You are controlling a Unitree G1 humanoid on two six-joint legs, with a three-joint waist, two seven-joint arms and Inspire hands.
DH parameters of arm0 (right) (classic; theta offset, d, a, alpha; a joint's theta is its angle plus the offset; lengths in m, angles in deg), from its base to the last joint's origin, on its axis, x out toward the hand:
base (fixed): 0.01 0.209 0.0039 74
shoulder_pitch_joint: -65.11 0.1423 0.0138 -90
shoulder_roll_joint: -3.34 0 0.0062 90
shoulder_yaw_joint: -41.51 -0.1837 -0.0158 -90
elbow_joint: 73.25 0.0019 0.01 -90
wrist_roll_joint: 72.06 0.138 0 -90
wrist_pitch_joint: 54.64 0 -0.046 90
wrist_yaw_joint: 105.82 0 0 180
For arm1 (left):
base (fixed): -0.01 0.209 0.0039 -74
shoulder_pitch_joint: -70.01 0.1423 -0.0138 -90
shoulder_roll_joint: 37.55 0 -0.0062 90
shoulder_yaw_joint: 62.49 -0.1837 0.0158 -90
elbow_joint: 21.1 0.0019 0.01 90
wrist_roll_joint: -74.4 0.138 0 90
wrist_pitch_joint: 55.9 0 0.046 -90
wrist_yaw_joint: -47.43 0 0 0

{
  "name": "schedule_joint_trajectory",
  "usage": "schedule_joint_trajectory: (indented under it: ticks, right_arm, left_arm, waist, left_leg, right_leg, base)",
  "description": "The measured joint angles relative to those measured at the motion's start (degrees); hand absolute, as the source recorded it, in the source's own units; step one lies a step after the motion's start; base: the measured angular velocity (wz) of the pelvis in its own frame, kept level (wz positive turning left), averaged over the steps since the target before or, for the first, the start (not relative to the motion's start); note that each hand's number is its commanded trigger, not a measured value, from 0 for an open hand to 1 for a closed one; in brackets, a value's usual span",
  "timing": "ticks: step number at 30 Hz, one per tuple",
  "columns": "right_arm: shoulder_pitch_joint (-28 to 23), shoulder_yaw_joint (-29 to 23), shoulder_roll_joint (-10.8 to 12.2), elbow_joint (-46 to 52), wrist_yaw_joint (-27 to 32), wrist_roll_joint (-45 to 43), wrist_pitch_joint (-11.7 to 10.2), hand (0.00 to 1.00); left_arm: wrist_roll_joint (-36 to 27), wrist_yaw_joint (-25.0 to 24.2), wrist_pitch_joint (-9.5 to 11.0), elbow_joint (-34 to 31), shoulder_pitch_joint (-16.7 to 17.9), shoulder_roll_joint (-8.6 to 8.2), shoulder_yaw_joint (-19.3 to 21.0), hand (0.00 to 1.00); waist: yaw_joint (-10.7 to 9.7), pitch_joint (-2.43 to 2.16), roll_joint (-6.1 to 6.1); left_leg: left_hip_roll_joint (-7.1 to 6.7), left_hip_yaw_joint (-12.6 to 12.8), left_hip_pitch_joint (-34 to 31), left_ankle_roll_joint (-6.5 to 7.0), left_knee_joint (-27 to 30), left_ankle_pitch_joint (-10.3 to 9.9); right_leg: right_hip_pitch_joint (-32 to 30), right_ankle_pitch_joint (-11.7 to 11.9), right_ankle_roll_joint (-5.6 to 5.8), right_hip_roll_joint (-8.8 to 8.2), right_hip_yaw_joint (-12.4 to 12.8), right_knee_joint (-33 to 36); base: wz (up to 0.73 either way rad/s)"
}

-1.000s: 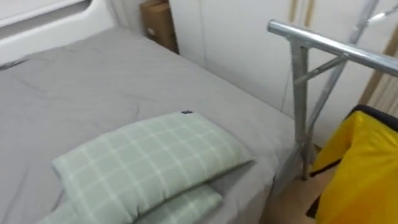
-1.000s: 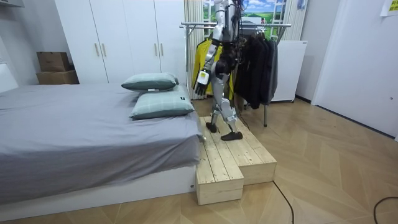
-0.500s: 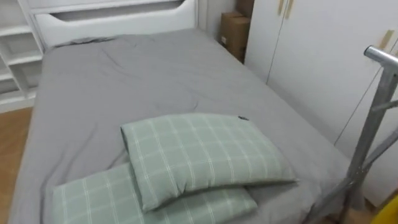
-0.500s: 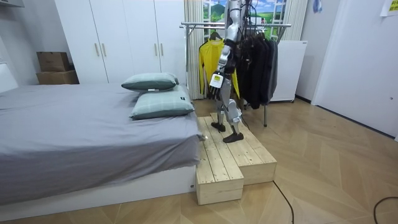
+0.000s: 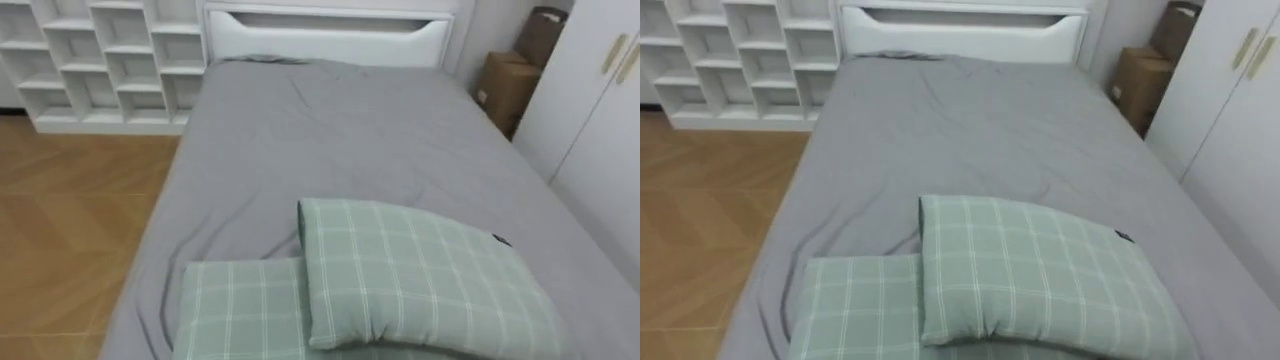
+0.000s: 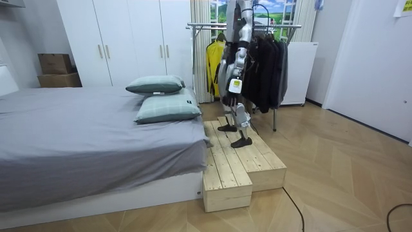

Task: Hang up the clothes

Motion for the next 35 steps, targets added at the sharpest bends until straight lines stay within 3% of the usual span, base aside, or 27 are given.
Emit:
schedule_joint_trajectory:
  ticks: [2, 6, 9, 10, 13, 16, 24, 31, 35]
  right_arm:
    - [0.16, 2.0, -0.74, 0.03, -0.27, -0.45, -0.01, 0.0]
    - [1.38, 2.63, -0.78, 0.04, -0.8, -4.54, -0.27, 0.0]
    - [1.97, 4.55, -0.65, -0.23, -2.02, -5.47, -0.41, 0.0]
    - [1.88, 4.85, -0.38, -0.47, -2.92, -5.26, -0.51, 0.0]
    - [2.06, 4.96, 0.23, -1.05, -5.16, -5.09, -0.73, 0.0]
    - [2.33, 4.95, 0.15, -2.81, -6.03, -3.65, -1.02, 0.0]
    - [1.83, 4.39, 0.01, -3.11, -7.13, -2.54, -0.97, 0.0]
    - [1.38, 3.72, -0.11, -3.56, -7.19, -1.14, -1.04, 0.0]
    - [1.13, 3.61, -0.35, -3.47, -7.13, -0.84, -2.15, 0.0]
  left_arm:
    - [0.33, 0.59, -0.34, 0.11, 1.16, -0.2, -0.03, 0.0]
    - [2.26, 1.24, -1.04, 0.01, 3.29, -0.73, 0.43, 0.0]
    - [6.14, 1.83, -1.55, -0.02, 4.23, -1.22, 0.39, 0.0]
    - [8.01, 1.98, -1.58, -0.55, 4.17, -1.21, 0.42, 0.0]
    - [13.29, 2.45, -1.59, -3.87, 3.48, -1.07, 0.47, 0.0]
    - [16.37, 2.5, -1.49, -4.92, 3.29, -1.14, -0.73, 0.0]
    - [17.96, 2.97, -2.41, -4.93, 3.49, -1.39, -1.87, 0.0]
    - [18.09, 3.21, -2.7, -4.95, 3.5, -1.5, -1.75, 0.0]
    - [17.99, 3.25, -2.69, -4.95, 3.11, -1.7, -1.8, 0.0]
  waist:
    - [1.27, 0.13, 0.03]
    - [1.45, 0.37, -0.17]
    - [1.39, 0.57, -1.02]
    - [1.12, 0.91, -1.31]
    - [1.04, 0.72, -2.55]
    - [1.03, 0.66, -2.57]
    - [0.9, 0.21, -2.46]
    - [-0.28, -0.08, -2.04]
    - [-0.76, -0.21, -1.37]
  left_leg:
    - [-0.03, -0.79, 0.24, -0.23, -0.34, 0.16]
    - [-0.02, -1.69, -0.51, -0.27, -0.09, 0.18]
    - [-0.04, -3.38, -1.64, -0.28, 0.95, 0.18]
    - [-0.04, -4.81, -2.27, -0.33, 1.72, 0.17]
    - [-0.01, -8.26, -5.17, -0.9, 3.16, 0.13]
    - [0.09, -10.44, -6.19, -1.25, 4.73, 0.07]
    - [0.16, -10.87, -6.33, -1.91, 5.38, 0.21]
    - [0.17, -9.36, -4.45, -1.99, 3.36, 0.64]
    - [0.17, -8.4, -3.62, -2.05, 2.29, 0.78]
  right_leg:
    - [0.69, -0.18, 0.05, 0.21, 0.09, -0.86]
    - [0.67, -0.48, 0.08, 0.23, 0.11, -0.89]
    - [1.0, -0.93, 0.02, 0.23, 0.37, -0.91]
    - [1.54, -1.17, -0.06, 0.25, 0.17, -1.06]
    - [2.21, -1.52, -0.3, 0.96, -0.21, -2.92]
    - [3.59, -1.82, -0.77, 1.58, -0.21, -3.73]
    - [3.69, -2.69, -1.08, 1.81, 0.11, -3.73]
    - [3.95, -2.68, -1.1, 1.81, 1.86, -3.63]
    - [3.72, -2.68, -1.1, 1.89, 3.37, -3.61]
  base:
    - [0.08]
    - [0.16]
    - [0.31]
    - [0.57]
    - [0.58]
    - [0.4]
    - [0.01]
    - [-0.1]
    - [-0.12]
